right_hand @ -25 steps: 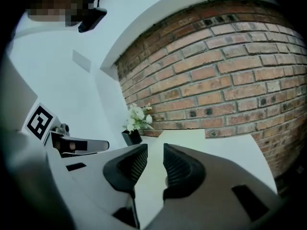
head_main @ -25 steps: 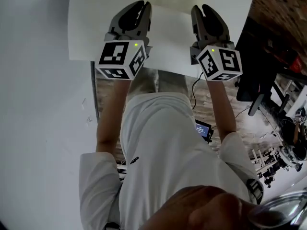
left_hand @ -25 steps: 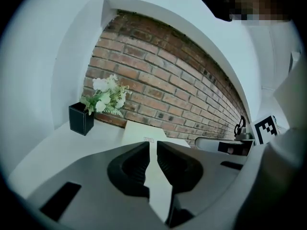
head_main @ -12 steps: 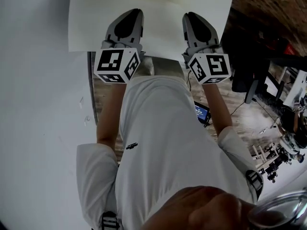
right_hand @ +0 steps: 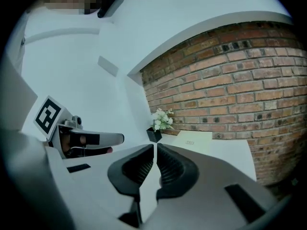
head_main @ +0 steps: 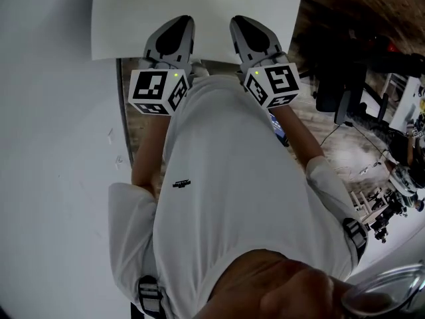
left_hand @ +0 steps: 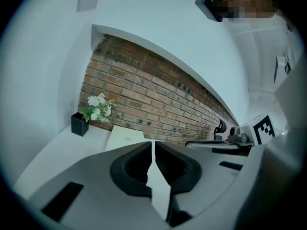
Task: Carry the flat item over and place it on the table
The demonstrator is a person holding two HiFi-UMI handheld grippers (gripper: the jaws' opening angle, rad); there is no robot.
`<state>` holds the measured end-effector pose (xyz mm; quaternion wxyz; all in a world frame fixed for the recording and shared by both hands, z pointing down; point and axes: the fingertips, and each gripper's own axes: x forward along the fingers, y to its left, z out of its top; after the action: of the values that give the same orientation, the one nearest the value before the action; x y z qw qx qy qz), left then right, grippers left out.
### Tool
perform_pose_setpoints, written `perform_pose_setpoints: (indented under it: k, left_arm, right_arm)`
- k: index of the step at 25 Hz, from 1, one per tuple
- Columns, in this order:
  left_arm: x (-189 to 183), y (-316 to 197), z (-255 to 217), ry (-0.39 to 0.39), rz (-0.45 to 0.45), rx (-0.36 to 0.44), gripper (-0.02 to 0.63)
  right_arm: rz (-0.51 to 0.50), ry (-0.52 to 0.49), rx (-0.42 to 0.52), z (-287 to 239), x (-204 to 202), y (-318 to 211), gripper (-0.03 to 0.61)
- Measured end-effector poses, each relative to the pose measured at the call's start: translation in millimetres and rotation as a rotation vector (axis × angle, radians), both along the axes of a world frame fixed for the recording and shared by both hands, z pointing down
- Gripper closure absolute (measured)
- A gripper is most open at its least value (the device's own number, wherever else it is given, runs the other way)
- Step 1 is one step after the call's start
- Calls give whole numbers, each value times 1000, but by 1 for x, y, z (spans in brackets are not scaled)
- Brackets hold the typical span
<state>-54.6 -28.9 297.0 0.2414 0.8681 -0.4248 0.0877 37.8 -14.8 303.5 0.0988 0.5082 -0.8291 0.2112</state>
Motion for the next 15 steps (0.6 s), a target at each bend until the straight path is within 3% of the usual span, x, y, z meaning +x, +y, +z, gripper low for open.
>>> perform_pose_setpoints:
  k: [15]
  left_arm:
    - [0, 74, -15, 23, 39, 0, 577]
  right_arm:
    - [-24, 23, 12, -19, -23, 66, 529]
